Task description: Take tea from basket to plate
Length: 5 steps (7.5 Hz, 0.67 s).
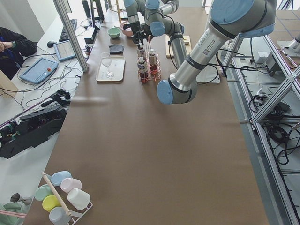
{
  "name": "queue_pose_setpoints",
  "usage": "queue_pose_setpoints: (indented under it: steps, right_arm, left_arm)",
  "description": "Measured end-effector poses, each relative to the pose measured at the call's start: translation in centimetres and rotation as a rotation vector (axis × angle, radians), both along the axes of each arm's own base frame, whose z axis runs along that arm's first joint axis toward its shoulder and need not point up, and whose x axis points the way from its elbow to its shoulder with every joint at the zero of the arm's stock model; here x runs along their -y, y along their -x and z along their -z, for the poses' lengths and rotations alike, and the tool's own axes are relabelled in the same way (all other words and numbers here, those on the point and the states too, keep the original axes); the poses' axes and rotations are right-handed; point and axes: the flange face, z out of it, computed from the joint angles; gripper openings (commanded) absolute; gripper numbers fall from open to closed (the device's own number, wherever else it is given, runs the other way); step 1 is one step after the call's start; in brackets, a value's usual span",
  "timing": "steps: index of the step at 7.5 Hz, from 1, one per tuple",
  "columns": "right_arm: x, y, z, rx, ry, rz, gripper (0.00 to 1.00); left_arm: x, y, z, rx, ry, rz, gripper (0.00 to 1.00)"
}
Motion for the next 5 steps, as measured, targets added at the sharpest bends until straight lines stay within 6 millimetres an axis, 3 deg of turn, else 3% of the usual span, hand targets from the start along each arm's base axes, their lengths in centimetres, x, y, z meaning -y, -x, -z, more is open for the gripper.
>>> queue_pose_setpoints:
  steps: [3,5]
  right_arm:
    - [1.1,-1.4,0.0,0.000,-0.007,-0.023,0.00]
    - [1.5,-2.9,1.7,0.018,-0.004,-0.032,0.00]
  left_arm:
    - [0.1,-0.1,-0.1,0.003,0.000,0.001,0.00]
    - [0.0,-0.1,-0.5,0.006,0.000,-0.002,0.00]
